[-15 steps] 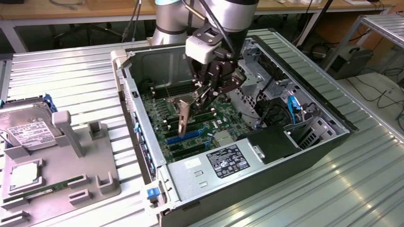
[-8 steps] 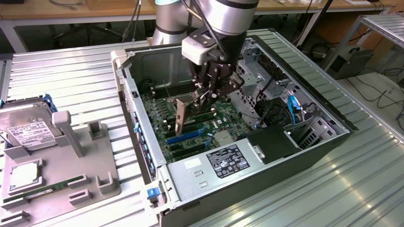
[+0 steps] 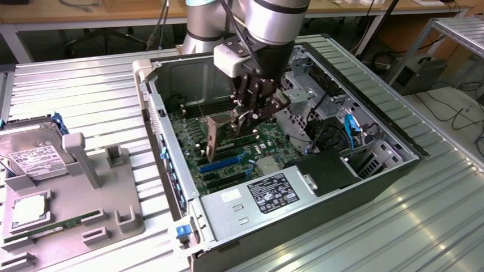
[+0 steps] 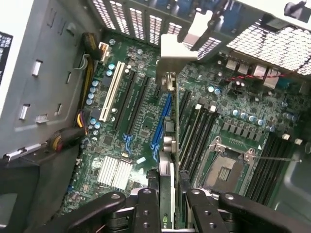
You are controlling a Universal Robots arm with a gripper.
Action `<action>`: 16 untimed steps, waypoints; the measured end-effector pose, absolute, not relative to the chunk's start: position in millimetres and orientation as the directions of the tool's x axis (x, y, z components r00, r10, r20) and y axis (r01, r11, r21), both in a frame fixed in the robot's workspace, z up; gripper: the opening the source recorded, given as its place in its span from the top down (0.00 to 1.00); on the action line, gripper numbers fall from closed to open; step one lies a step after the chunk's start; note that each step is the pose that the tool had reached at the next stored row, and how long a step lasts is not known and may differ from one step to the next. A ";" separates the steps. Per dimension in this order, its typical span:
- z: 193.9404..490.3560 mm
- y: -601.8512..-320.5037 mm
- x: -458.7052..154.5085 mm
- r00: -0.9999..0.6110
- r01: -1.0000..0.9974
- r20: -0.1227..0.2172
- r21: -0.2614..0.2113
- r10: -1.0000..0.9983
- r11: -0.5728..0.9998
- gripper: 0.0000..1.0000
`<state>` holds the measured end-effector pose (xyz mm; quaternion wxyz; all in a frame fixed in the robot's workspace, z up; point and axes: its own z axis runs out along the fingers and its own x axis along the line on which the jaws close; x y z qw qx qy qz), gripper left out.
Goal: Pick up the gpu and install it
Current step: 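Insert the gpu into the slot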
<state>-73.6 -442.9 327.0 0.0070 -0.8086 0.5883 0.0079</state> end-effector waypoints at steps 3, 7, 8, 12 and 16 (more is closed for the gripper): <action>326.5 -442.9 -73.7 0.272 -0.962 -0.022 -0.001 -0.962 -0.272 0.74; 326.0 -442.9 -73.6 0.219 -0.976 -0.022 0.002 -0.976 -0.219 0.74; 325.8 -442.9 -73.6 0.206 -0.978 -0.022 0.002 -0.978 -0.206 0.74; 325.1 -442.8 -73.6 0.145 -0.989 -0.023 0.004 -0.989 -0.145 0.74; 312.5 -453.5 -94.0 0.102 -0.995 -0.022 0.010 -0.995 -0.103 0.74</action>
